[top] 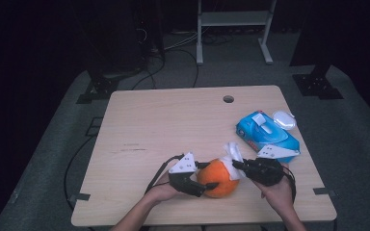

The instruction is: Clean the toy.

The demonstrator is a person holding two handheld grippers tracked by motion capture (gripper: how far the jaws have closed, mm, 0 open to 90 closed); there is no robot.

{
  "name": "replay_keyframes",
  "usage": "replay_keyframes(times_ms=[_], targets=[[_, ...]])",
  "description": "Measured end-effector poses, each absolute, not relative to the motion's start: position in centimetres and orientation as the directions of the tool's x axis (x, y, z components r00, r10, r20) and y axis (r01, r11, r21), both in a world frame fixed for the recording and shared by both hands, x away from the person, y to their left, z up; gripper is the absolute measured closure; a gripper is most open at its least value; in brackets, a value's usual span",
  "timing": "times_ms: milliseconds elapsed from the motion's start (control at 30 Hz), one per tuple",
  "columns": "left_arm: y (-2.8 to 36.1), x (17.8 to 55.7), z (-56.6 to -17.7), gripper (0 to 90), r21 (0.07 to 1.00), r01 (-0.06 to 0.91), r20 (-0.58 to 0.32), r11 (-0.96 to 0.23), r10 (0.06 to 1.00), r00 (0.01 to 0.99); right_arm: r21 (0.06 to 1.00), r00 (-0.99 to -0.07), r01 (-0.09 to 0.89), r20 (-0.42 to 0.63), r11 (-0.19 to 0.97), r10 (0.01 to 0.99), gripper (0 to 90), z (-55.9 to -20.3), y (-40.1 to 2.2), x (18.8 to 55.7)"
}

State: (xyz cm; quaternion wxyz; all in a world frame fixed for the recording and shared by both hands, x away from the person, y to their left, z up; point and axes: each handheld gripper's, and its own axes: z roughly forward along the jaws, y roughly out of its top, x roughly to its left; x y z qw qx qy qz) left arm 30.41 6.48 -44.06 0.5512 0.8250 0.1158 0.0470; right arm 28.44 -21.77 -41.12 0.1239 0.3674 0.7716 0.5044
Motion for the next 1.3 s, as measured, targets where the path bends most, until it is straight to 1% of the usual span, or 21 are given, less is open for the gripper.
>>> replay_keyframes(times_ms=[200, 300, 367, 500, 600, 667, 800, 867, 933, 1100, 1233, 1300], targets=[[7.3, 31.3, -44.3, 30.5, 0.923, 0.197, -0.106, -0.329, 0.277, 0.955, 0.884, -0.726, 0.403, 0.151, 0.238, 0.670, 80.9, -40.4, -21.4, 27.7], [7.7, 31.6, -44.3, 30.9, 0.924, 0.223, -0.130, -0.310, 0.291, 0.948, 0.873, -0.720, 0.423, 0.161, 0.244, 0.675, 81.0, -40.8, -21.7, 28.0], [7.7, 31.7, -44.3, 30.9, 0.924, 0.232, -0.141, -0.304, 0.293, 0.946, 0.864, -0.711, 0.448, 0.188, 0.230, 0.678, 81.0, -41.2, -22.0, 28.2], [7.3, 31.5, -44.3, 30.9, 0.923, 0.228, -0.135, -0.310, 0.292, 0.947, 0.878, -0.723, 0.425, 0.183, 0.220, 0.666, 81.1, -40.4, -21.6, 27.8], [7.0, 31.2, -44.2, 30.9, 0.923, 0.208, -0.112, -0.325, 0.291, 0.950, 0.897, -0.759, 0.386, 0.176, 0.215, 0.627, 81.0, -39.7, -20.8, 27.3], [7.0, 31.1, -44.1, 30.9, 0.922, 0.206, -0.111, -0.328, 0.287, 0.951, 0.905, -0.777, 0.364, 0.164, 0.221, 0.608, 80.8, -39.6, -20.5, 27.0], [7.4, 31.5, -44.2, 31.4, 0.922, 0.229, -0.139, -0.312, 0.286, 0.948, 0.892, -0.753, 0.379, 0.143, 0.245, 0.642, 80.8, -40.0, -21.0, 27.4], [7.3, 31.5, -44.2, 31.5, 0.922, 0.231, -0.141, -0.311, 0.286, 0.948, 0.879, -0.731, 0.413, 0.165, 0.238, 0.662, 80.8, -40.6, -21.6, 27.9], [7.2, 31.4, -44.2, 32.1, 0.921, 0.231, -0.141, -0.313, 0.285, 0.948, 0.876, -0.727, 0.423, 0.177, 0.231, 0.663, 81.0, -40.7, -21.8, 27.9], [7.3, 31.2, -43.4, 37.1, 0.917, 0.242, -0.153, -0.316, 0.282, 0.947, 0.897, -0.756, 0.377, 0.154, 0.232, 0.637, 81.0, -39.7, -20.9, 27.3], [7.4, 30.9, -42.6, 39.5, 0.922, 0.224, -0.143, -0.315, 0.262, 0.955, 0.914, -0.779, 0.351, 0.166, 0.202, 0.605, 81.0, -38.7, -20.6, 26.7], [6.9, 30.5, -42.3, 39.6, 0.922, 0.202, -0.118, -0.332, 0.256, 0.959, 0.921, -0.788, 0.334, 0.158, 0.198, 0.595, 81.0, -38.3, -20.2, 26.4]])
